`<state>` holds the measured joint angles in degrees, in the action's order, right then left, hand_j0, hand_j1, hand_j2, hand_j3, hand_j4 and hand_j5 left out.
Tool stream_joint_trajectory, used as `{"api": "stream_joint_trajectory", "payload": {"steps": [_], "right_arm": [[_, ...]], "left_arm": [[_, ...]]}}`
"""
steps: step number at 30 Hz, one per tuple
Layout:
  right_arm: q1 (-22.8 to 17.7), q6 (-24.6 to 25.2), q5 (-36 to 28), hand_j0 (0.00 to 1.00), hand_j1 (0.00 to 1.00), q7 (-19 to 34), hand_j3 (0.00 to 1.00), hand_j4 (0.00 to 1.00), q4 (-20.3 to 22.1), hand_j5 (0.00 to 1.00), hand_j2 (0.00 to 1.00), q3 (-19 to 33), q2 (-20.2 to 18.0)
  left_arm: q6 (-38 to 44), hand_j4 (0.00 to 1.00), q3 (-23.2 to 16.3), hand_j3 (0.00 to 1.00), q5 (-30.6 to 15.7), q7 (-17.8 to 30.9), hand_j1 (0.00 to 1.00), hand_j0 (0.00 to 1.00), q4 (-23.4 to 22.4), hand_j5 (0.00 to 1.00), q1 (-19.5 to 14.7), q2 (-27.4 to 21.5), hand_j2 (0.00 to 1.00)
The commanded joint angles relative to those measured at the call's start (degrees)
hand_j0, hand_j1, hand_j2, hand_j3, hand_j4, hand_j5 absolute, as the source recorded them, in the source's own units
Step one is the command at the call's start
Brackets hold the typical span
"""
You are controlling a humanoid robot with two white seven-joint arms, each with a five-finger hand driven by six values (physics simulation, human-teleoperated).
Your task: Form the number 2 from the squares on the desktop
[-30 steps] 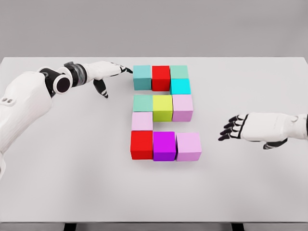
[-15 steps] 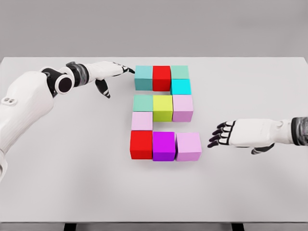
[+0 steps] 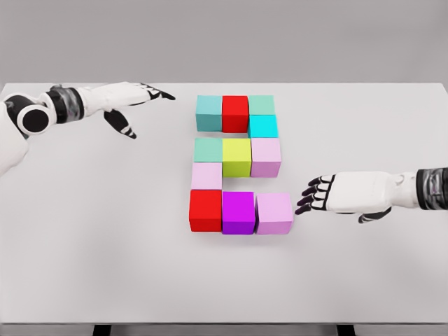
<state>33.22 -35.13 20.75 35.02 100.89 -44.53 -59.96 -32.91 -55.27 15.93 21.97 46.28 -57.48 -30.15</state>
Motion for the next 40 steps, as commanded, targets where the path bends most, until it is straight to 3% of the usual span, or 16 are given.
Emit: {"api": "stream_joint_trajectory", "payload": {"steps": [1, 18, 26, 29, 31, 33, 34, 40], "right_arm": [[0.0, 0.13, -0.27, 1.0, 1.0, -0.02, 1.0, 1.0, 0.01, 1.0, 1.0, -0.12, 0.02], [1.67, 0.13, -0.27, 1.0, 1.0, -0.02, 1.0, 1.0, 0.01, 1.0, 1.0, -2.23, 1.25], [3.16, 0.13, 0.87, 1.0, 1.0, -0.02, 1.0, 1.0, -0.34, 1.0, 1.0, -1.96, -0.07], [4.13, 0.13, 0.52, 1.0, 1.0, -0.02, 1.0, 1.0, -4.55, 1.0, 1.0, 5.4, -0.77], [4.13, 0.13, -10.79, 1.0, 1.0, -0.02, 1.0, 1.0, -6.22, 1.0, 1.0, 8.58, -0.69], [3.87, 0.13, -31.27, 1.0, 1.0, -0.02, 1.0, 1.0, -14.57, 1.0, 1.0, 8.76, -0.25], [3.69, 0.13, -36.2, 1.0, 1.0, -0.02, 1.0, 1.0, -16.24, 1.0, 1.0, 8.76, -0.25], [3.25, 0.13, -37.97, 1.0, 1.0, -0.02, 1.0, 1.0, -16.34, 1.0, 1.0, 8.41, -0.16]], "left_arm": [[-2.09, 1.0, 0.16, 1.0, -1.25, 0.09, 1.0, 1.0, -0.14, 1.0, 0.0, -0.7, 1.0], [-2.09, 1.0, 0.07, 1.0, -1.34, 0.09, 1.0, 1.0, -0.31, 1.0, 0.26, -0.87, 1.0], [-2.09, 1.0, -0.02, 1.0, -1.34, 0.09, 1.0, 1.0, -0.22, 1.0, 0.26, -0.61, 1.0], [-2.09, 1.0, -0.02, 1.0, -1.25, 0.09, 1.0, 1.0, -0.31, 1.0, 0.26, -0.61, 1.0], [-2.09, 1.0, -0.02, 1.0, -1.34, 0.09, 1.0, 1.0, -0.31, 1.0, 0.26, -0.61, 1.0], [-2.09, 1.0, -0.02, 1.0, -1.34, 0.09, 1.0, 1.0, -0.4, 1.0, 0.26, -0.7, 1.0], [-2.09, 1.0, -0.02, 1.0, -1.34, 0.09, 1.0, 1.0, -0.4, 1.0, 0.26, -0.78, 1.0], [-2.09, 1.0, -0.02, 1.0, -1.26, -0.08, 1.0, 1.0, -0.49, 1.0, 0.35, -0.78, 1.0]]}}
